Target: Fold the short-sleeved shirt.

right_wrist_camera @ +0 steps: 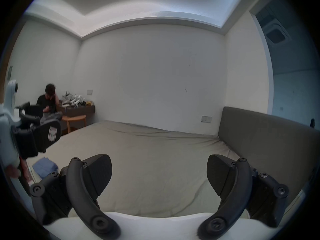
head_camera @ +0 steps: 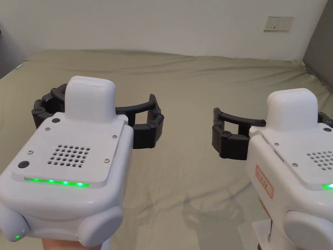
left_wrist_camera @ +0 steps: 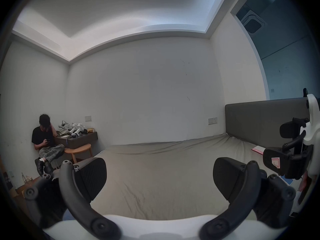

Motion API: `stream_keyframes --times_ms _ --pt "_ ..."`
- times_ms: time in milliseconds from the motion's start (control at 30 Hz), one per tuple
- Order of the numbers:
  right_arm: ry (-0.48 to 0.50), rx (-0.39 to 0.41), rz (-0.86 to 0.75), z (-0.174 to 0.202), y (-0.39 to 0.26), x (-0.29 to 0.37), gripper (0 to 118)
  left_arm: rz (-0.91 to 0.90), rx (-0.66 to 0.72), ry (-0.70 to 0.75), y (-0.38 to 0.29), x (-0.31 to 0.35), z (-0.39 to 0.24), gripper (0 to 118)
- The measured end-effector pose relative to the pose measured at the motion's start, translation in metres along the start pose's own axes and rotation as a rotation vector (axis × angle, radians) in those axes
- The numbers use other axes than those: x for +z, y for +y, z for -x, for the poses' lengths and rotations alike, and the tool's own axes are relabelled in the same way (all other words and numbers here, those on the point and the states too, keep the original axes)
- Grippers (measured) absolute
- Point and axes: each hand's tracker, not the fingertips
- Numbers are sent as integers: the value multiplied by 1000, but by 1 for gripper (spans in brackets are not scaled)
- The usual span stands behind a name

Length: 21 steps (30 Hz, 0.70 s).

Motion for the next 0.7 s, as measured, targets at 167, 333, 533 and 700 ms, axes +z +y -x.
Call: stream_keyframes --times_ms 167,333,533,700 --pt "-108 -54 63 7 13 2 113 -1 -1 3 2 0 -2 118" --pt "-74 -68 175 6 28 2 113 -5 0 1 4 0 -1 118" --pt "-62 -118 256 2 36 -2 113 -9 -2 -3 7 0 -3 118" --pt "-98 -98 243 2 33 -3 113 -14 -6 -1 8 0 -3 118"
